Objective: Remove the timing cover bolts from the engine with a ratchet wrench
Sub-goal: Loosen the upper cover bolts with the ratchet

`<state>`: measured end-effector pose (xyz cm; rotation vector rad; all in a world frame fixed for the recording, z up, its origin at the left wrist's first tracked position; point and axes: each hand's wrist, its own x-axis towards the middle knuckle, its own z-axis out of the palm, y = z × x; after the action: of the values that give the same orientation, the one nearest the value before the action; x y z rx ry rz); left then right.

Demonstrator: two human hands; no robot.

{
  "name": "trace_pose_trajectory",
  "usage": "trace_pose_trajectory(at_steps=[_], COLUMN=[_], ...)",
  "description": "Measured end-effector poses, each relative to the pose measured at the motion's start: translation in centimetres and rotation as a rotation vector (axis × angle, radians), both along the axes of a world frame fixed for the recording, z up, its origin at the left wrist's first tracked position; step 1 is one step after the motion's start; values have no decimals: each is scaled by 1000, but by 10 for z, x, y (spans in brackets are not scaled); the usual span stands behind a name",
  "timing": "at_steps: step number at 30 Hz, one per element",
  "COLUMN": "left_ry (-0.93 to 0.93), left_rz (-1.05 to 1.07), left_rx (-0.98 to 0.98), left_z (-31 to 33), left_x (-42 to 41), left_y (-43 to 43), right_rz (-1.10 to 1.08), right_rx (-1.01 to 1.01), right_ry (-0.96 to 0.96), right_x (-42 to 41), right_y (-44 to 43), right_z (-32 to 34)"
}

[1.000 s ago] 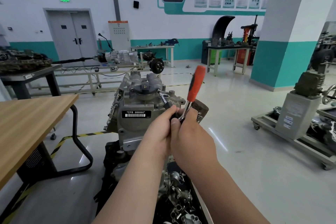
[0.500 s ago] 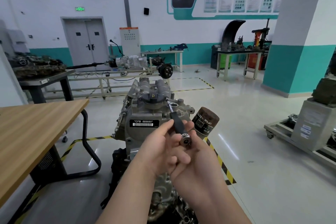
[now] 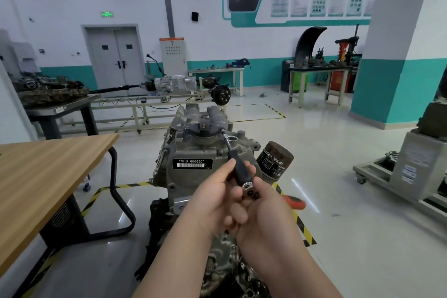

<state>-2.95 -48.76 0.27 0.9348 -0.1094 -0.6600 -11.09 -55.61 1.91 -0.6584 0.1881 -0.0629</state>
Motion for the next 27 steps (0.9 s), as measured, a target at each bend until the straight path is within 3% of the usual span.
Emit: trace_pose_trajectory(at_steps=[4, 8, 10, 13, 16, 20, 24, 27], left_ry=[58, 45, 57, 26, 45, 55, 54, 21], left_rz=[10, 4, 22, 67, 94, 91, 62, 81], left_rx=[-158, -165, -156, -167, -133, -69, -43, -44], left_z=[2, 4, 2, 1, 2, 7, 14, 16], left_x=[6, 5, 4, 0, -3, -7, -11, -15], left_y=[-8, -15, -17, -21, -21, -21, -19, -15], right_rz=[-55, -48, -71, -101, -172, -294, -387, -342], right_rx=[-533, -626, -782, -1124, -1616, -2132, -2230, -2010], right_ry=[6, 32, 26, -15, -85, -20, -70, -107], right_x=[1, 0, 1, -1, -4, -4, 2, 6], right_y=[-10, -19, -23, -31, -32, -24, -18, -19], right_z=[0, 8, 8, 11, 17, 22, 21, 19])
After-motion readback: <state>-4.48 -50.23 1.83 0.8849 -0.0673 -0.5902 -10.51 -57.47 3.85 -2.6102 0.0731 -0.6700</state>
